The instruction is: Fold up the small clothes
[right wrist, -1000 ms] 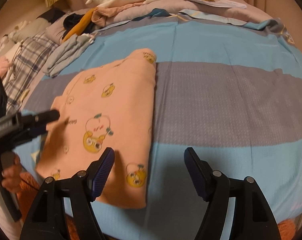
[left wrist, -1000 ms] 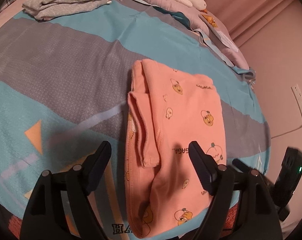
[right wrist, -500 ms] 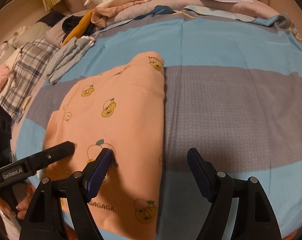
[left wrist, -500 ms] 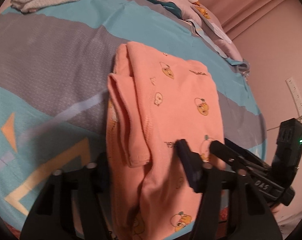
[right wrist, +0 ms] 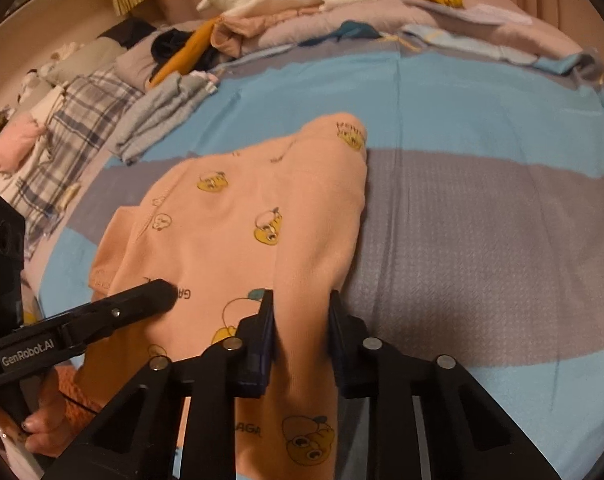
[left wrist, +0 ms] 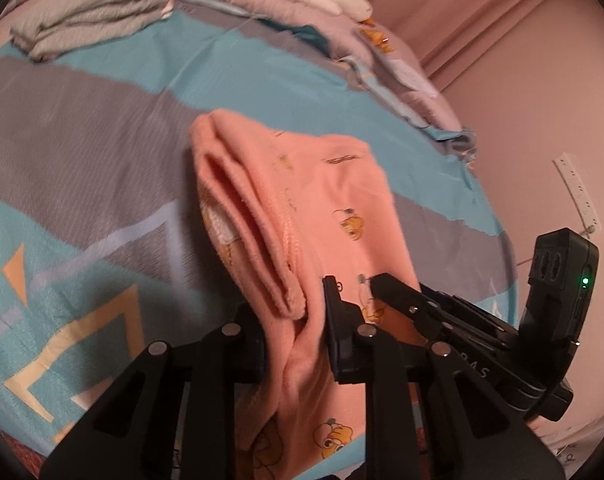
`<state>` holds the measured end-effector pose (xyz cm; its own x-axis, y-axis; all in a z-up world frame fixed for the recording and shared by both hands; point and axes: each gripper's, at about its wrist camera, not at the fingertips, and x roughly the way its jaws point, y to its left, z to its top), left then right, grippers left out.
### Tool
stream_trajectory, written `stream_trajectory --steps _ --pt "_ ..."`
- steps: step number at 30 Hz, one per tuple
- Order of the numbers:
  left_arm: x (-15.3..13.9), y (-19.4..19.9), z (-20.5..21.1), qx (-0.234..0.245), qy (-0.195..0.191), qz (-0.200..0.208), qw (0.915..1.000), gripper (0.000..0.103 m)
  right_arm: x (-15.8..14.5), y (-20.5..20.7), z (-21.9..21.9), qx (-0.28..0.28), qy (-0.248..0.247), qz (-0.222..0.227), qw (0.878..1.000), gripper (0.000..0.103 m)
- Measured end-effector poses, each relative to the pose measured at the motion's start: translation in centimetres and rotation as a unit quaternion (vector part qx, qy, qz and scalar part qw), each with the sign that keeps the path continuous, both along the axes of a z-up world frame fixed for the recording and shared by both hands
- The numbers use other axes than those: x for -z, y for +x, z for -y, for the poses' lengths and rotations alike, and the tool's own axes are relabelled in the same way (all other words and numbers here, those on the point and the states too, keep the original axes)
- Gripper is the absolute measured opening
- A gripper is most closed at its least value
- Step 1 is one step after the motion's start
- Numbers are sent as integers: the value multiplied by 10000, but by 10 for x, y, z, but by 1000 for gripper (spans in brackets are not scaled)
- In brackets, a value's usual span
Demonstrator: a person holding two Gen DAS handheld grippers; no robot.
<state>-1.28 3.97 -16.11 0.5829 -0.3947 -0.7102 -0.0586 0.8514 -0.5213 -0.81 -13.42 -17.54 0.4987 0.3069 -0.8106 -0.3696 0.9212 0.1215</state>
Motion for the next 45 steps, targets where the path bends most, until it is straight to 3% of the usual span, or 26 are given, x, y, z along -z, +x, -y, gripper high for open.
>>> stream_trajectory --steps 9,20,26,35,38,42,44,45 --pt "-28 9 34 346 114 532 9979 21 -41 -7 26 155 48 644 9978 24" --pt "-45 34 76 780 427 1018 9908 22 -60 -3 55 590 -83 1148 9916 24" --pt "-20 42 90 882 643 709 9915 21 -42 1 67 805 -180 963 9919 24" --pt "14 41 85 768 598 -55 9952 25 -14 -3 73 943 -437 547 9931 24" --pt "16 37 82 698 528 -135 9961 26 -11 -4 74 995 -504 443 9928 24" --pt "9 30 81 613 598 -114 9963 41 -15 -7 78 1078 -462 422 9922 25" --pt "2 26 80 575 668 -47 9961 62 -20 -9 82 1112 -401 460 9919 27" --pt "-3 22 79 543 706 25 9960 65 -24 -12 84 1118 -358 510 9918 28"
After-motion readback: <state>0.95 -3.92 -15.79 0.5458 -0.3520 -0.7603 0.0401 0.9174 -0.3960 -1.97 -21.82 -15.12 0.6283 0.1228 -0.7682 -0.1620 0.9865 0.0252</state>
